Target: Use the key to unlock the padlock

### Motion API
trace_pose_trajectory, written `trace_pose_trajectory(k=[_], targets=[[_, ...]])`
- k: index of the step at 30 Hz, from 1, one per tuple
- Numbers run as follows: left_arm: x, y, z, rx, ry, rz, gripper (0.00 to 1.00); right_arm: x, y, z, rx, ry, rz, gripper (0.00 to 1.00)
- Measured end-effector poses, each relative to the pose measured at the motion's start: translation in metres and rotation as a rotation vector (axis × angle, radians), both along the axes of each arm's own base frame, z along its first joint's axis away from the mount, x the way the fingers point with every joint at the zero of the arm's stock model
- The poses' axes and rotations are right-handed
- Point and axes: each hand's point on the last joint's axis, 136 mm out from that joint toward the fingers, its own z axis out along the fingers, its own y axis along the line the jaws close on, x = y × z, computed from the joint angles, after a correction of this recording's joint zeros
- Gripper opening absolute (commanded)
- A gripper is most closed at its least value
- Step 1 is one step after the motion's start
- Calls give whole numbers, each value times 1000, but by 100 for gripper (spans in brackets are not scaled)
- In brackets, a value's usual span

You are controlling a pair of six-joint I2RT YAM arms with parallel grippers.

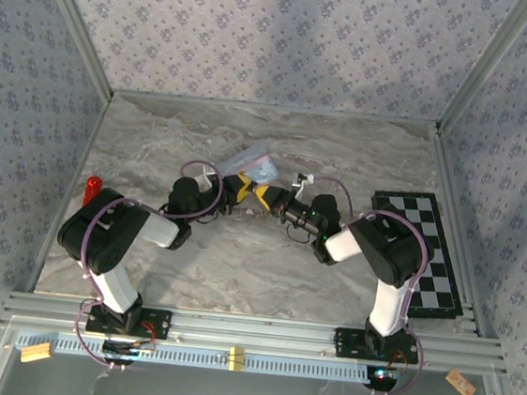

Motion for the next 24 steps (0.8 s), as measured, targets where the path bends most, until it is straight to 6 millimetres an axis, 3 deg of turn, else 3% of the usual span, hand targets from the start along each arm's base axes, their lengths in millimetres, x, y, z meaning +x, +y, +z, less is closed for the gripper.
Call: trace_pose_trajectory(k=[10,24], targets=[[2,-1,-8,71,-6,-5,0,3,-1,-9,-12,16,-6,1],[-23,-2,-21,259,-3,-76,0,-23,-6,-41,-102,26,7,41]])
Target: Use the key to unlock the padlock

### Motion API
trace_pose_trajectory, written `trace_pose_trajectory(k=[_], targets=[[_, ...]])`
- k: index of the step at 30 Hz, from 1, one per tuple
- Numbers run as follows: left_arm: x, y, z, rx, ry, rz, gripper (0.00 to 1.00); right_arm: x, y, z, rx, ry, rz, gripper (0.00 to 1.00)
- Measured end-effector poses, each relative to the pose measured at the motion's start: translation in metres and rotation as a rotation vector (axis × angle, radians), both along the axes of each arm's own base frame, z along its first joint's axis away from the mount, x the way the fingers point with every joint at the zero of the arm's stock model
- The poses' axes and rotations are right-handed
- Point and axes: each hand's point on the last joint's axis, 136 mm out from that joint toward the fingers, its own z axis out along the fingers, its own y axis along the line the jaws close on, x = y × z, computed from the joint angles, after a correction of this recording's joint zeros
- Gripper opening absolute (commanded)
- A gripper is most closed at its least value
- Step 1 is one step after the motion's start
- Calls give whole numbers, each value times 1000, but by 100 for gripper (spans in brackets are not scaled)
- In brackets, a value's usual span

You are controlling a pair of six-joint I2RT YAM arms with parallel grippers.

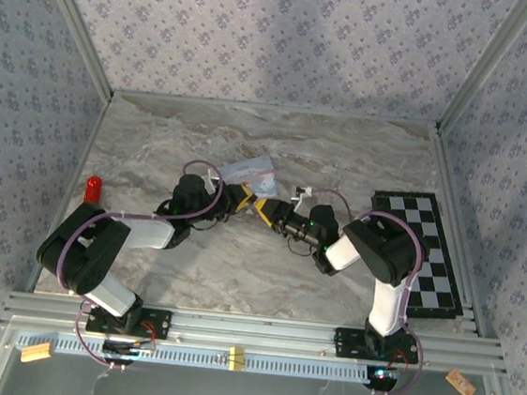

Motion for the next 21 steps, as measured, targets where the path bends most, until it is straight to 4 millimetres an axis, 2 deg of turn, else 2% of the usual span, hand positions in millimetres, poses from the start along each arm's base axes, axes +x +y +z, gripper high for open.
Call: trace_pose_trajectory(k=[11,18,21], targets=[[-11,5,-3,88,-23,-39,0,-8,-15,-14,-71,5,-34,49],[-19,15,6,202,-64,-58,0,-16,-12,2,-158,-65,-26,48],[-20,16,7,218,-66,-65,0,-23,-6,10,-232,-129,-1,43]])
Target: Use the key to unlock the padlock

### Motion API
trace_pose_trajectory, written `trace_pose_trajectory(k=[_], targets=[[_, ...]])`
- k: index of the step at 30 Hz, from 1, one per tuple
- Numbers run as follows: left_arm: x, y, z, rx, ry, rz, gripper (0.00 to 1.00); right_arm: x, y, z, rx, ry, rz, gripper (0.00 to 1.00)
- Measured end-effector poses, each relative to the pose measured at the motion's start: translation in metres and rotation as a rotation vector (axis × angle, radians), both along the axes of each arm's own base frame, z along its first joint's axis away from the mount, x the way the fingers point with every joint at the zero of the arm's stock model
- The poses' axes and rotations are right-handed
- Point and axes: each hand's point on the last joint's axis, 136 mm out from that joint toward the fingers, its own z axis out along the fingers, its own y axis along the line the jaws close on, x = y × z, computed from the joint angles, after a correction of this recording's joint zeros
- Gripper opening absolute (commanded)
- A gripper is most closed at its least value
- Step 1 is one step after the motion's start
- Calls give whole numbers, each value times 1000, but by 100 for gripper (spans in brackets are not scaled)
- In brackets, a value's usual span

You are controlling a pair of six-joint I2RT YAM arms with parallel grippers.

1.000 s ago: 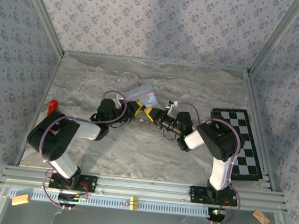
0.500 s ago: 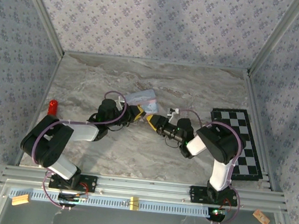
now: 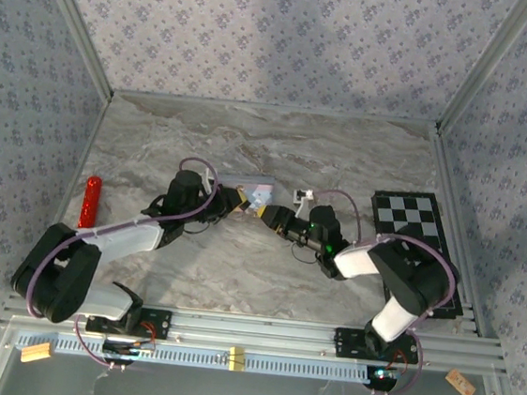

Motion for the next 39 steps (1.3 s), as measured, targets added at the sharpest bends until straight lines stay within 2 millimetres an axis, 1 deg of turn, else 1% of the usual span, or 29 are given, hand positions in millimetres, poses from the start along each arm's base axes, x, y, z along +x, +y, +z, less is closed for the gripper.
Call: trace_pose_trajectory(k=[4,6,8,10,13,16,18,21,25,29,36,39], targets=[[-1,1,-4,10,14,-2,0,-13,7,19,-112,-161,50,42],[-1,1,-4,10,17,-3,0,-22,10,31,-186,-275,78,41],[-1,1,-4,9,18,-5,0,-29,11,37,-241,-363,101,41],[-1,0,-5,9,20,-7,0,-31,9,38,-296,-433,110,40],[-1,0,-5,9,21,-8,0,-32,3,27,-406,-542,118,40],[-1,0,-4,9,22,-8,0,-48,0,5,-527,-663,177,41],[-1,0,-5,12,27,-10,0,-60,0,-7,-592,-750,230,43],[-2,-1,-5,15,36,-15,0,-68,3,-10,-664,-887,276,44],[-2,-1,-5,19,41,-21,0,-70,9,-6,-735,-1036,284,46],[-5,-2,-6,18,52,-34,0,-65,11,-8,-813,-1119,264,46],[-6,-3,-6,16,54,-41,0,-45,7,-12,-937,-1173,187,46],[-7,-3,-7,20,52,-45,0,-38,9,-5,-951,-1188,153,45]])
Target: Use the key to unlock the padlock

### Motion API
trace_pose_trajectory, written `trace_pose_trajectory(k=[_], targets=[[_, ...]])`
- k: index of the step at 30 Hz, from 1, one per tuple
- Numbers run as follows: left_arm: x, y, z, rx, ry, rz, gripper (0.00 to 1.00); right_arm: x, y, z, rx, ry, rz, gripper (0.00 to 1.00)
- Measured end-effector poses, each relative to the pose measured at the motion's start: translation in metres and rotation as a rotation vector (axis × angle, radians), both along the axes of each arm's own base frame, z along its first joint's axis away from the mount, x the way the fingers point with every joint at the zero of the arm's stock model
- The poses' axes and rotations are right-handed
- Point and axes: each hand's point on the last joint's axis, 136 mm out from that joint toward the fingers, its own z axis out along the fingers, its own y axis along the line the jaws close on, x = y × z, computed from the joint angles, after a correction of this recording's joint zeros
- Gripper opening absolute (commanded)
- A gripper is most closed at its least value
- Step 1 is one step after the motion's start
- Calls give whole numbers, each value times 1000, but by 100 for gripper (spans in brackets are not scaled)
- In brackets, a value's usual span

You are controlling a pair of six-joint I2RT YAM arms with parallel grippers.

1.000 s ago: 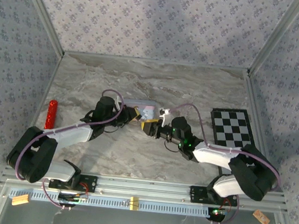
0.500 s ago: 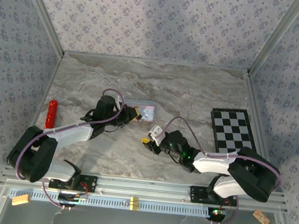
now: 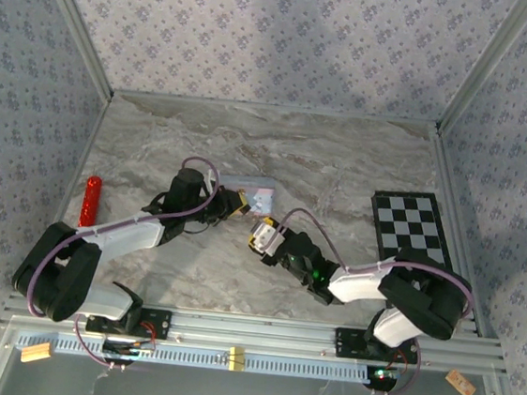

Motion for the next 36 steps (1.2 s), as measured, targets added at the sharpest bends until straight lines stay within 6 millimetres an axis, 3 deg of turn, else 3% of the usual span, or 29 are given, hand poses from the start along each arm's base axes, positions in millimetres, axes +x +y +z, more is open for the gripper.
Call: trace_pose_trajectory(k=[7,22,30,36], targets=[[-2,-1,-1,2,7,-11,0,10,7,13,24,-36,-27,41],[-5,-3,-1,7,9,-24,0,18,7,9,11,-40,-57,33],[-5,-3,-1,7,9,-24,0,22,6,-7,-35,-31,-76,31],[-5,-5,-2,5,14,-34,0,25,9,-2,-24,-40,-83,29]])
